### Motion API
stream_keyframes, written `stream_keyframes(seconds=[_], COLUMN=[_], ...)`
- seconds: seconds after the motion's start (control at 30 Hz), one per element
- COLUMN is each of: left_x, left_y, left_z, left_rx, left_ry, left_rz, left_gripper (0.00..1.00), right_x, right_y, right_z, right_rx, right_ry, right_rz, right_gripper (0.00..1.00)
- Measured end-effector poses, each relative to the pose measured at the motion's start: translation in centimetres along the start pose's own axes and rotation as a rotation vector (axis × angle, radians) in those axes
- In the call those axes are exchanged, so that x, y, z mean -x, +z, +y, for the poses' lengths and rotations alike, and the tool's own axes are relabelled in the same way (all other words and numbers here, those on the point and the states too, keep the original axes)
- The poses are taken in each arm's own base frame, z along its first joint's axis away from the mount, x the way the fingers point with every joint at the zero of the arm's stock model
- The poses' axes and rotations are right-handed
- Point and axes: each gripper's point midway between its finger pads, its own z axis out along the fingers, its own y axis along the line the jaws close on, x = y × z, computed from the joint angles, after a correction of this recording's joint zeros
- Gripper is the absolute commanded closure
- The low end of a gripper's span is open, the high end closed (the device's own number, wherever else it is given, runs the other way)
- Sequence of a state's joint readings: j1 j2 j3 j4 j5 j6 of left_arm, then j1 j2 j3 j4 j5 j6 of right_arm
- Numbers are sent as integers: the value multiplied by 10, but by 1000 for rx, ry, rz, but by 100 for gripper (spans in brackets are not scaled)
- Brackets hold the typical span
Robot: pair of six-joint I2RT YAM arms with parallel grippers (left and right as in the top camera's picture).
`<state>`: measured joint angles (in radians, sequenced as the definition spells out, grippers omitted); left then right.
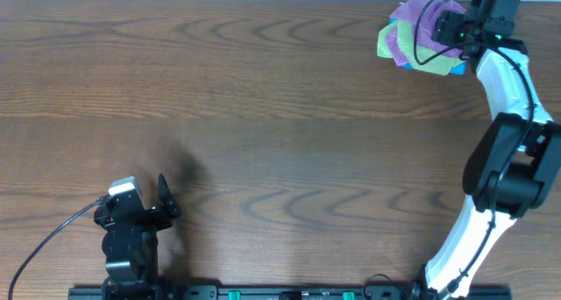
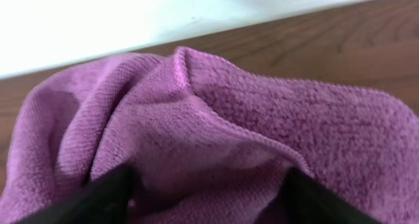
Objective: Fold the cloth
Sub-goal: 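Reach the right gripper to the cloth pile and grasp the purple cloth, then lift the purple cloth with the right gripper and pull it leftward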
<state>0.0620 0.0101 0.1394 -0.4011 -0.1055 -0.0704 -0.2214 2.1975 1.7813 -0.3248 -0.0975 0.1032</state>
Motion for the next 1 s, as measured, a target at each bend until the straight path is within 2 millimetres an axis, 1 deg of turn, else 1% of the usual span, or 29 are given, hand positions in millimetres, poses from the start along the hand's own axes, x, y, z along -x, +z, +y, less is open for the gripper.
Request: stream_keyframes(seconds=[0.07, 0.17, 0.23, 0.27, 0.53, 0.67, 0.73, 0.83, 0.93, 1.0], left_x=[0, 0, 0, 0, 0, 0, 0, 0, 0, 0], left_y=[0, 0, 0, 0, 0, 0, 0, 0, 0, 0], left_z=[0, 0, 0, 0, 0, 0, 0, 0, 0, 0], left_rx=[0, 0, 0, 0, 0, 0, 0, 0, 0, 0], left_ry=[0, 0, 0, 0, 0, 0, 0, 0, 0, 0], left_rz=[0, 0, 0, 0, 0, 0, 0, 0, 0, 0], left_gripper=[5, 5, 5, 5, 5, 5, 5, 5, 5, 5], right_x=[-1, -3, -4, -4, -5, 1, 6, 22, 38, 40], right_y=[1, 1, 1, 1, 0, -9, -21, -50, -87, -109], right_z=[0, 0, 0, 0, 7, 14, 20, 38, 70, 94], right_rx=[0, 0, 0, 1, 40, 73, 91, 115, 159, 194], right_ry=[1, 4, 3, 2, -3, -7, -16, -51, -111, -150], right_rz=[3, 10, 15, 16, 20, 15, 10, -16, -53, -58], right_gripper=[51, 77, 96, 99, 99, 99, 99, 99, 99, 99])
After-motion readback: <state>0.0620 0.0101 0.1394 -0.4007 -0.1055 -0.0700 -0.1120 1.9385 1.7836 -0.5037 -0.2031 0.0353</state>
